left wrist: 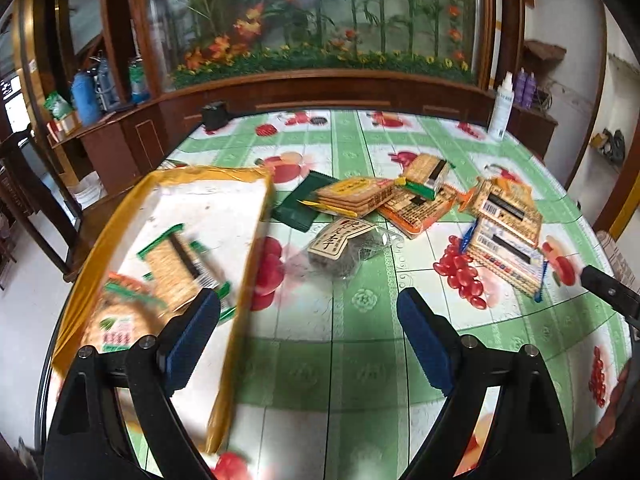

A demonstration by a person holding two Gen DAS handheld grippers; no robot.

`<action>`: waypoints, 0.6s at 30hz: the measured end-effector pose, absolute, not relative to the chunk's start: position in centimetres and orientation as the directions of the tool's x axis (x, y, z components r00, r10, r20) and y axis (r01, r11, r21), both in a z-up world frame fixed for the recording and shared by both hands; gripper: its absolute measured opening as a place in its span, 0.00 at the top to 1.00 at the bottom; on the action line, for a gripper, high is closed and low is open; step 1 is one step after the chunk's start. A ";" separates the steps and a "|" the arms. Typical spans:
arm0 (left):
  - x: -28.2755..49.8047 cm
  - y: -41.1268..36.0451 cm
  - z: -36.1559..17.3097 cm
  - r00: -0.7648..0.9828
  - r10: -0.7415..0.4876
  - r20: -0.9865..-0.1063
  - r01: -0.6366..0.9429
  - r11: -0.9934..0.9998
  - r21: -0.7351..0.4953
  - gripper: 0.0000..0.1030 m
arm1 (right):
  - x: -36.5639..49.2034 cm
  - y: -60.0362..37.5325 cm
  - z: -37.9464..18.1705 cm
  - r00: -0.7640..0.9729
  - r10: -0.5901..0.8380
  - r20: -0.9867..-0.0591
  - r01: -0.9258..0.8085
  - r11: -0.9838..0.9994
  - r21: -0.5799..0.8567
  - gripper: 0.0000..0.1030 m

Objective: Organize snacks
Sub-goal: 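Grasp the clear dark snack bag with the left tool while the right grasps a white biscuit pack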

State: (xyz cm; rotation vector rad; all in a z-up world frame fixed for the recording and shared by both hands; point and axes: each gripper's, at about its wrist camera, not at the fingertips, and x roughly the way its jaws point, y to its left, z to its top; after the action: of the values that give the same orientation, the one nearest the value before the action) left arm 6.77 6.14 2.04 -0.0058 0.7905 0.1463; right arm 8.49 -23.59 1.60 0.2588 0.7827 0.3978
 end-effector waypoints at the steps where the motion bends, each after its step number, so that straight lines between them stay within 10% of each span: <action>1: 7.3 6.0 1.9 0.691 0.126 -0.712 -0.126 0.991 0.053 0.12 | 8.6 -23.8 1.5 0.642 0.436 -0.631 -0.247 0.896 0.368 0.29; 18: 14.2 5.3 -1.4 0.616 0.128 -0.777 -0.019 0.989 0.147 0.12 | 14.9 -18.8 -1.4 0.543 0.392 -0.743 -0.393 0.900 0.188 0.25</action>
State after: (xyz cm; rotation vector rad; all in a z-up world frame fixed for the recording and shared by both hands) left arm 14.23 5.32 -1.39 0.1291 0.9034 0.0847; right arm 14.91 -18.82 -1.37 -0.0015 0.8818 0.4661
